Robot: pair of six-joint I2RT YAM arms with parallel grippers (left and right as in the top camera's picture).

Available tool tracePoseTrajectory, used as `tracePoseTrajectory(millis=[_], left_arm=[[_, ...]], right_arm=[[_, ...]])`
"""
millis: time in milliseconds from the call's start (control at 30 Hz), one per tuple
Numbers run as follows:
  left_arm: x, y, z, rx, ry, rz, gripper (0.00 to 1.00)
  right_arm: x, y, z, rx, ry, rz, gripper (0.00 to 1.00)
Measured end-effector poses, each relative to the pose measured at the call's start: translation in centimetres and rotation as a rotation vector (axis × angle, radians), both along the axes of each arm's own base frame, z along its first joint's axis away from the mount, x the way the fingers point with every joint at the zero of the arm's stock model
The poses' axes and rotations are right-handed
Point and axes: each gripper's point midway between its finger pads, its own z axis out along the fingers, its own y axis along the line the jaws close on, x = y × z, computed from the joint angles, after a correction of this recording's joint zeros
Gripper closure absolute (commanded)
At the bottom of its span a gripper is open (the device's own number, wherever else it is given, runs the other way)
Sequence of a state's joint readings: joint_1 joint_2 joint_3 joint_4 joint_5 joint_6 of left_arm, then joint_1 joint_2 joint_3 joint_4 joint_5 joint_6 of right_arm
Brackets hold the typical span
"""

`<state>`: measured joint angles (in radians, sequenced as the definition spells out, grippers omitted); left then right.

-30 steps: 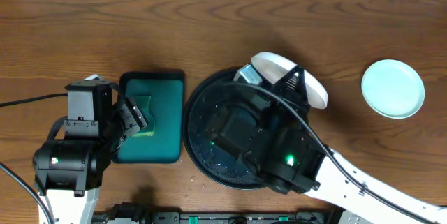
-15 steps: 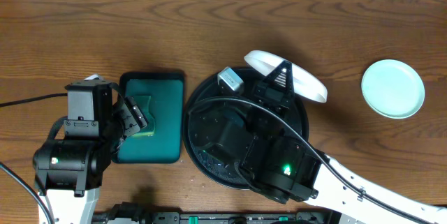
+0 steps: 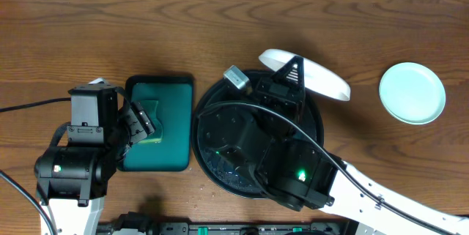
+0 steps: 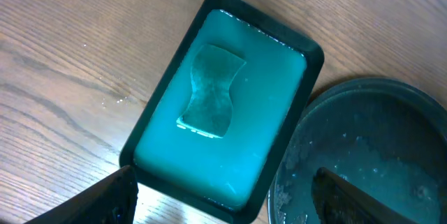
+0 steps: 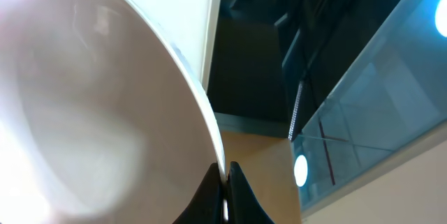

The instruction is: Clean dirty plates on tray and stack at the side

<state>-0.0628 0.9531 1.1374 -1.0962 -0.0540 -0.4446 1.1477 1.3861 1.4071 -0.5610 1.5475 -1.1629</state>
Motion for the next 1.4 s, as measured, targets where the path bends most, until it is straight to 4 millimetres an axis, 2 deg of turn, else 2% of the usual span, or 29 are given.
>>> tracePoseTrajectory(millis=[300,433,500,567,667,800,900,1000,1200,1400], left_arm=[[0.0,0.0,0.0,0.000,0.000,0.000,0.20],[0.0,0.0,0.0,0.001,0.000,0.000,0.20],[0.0,0.0,0.0,0.000,0.000,0.000,0.20],[0.0,0.0,0.0,0.000,0.000,0.000,0.20],[0.0,0.0,0.0,-0.002,0.001,-0.001,0.20],[0.0,0.0,0.0,-0.002,0.001,-0.001,0.20],[0.0,0.0,0.0,-0.002,0.001,-0.002,0.20],[0.0,-0.1,0.0,-0.003,0.001,-0.002,0.20],[0.0,0.0,0.0,-0.002,0.001,-0.001,0.20],[0.0,0.0,0.0,-0.002,0.001,-0.002,0.20]], right_arm=[[0.1,0.2,0.3,-0.046,0.020,0.004,0.99],[0.3,0.8,-0.4,0.093,-0.004,0.050,0.99],[0.3,1.2,-2.0,0.159,0.033,0.097,0.99],[0.3,1.6,-5.0,0.250,0.140,0.153,0.99],[0.6,2.1,-9.8,0.557,0.330,0.160,0.99],[1.8,1.7,-13.7,1.041,0.495,0.014,0.98],[3.0,-0.3,-15.1,1.352,0.514,-0.181,0.98],[4.3,-3.2,-15.8,1.548,0.476,-0.359,0.99],[7.1,-11.8,-16.4,1.814,0.295,-0.655,0.98],[7.0,-21.4,-17.4,1.962,0.084,-0.923,0.98]])
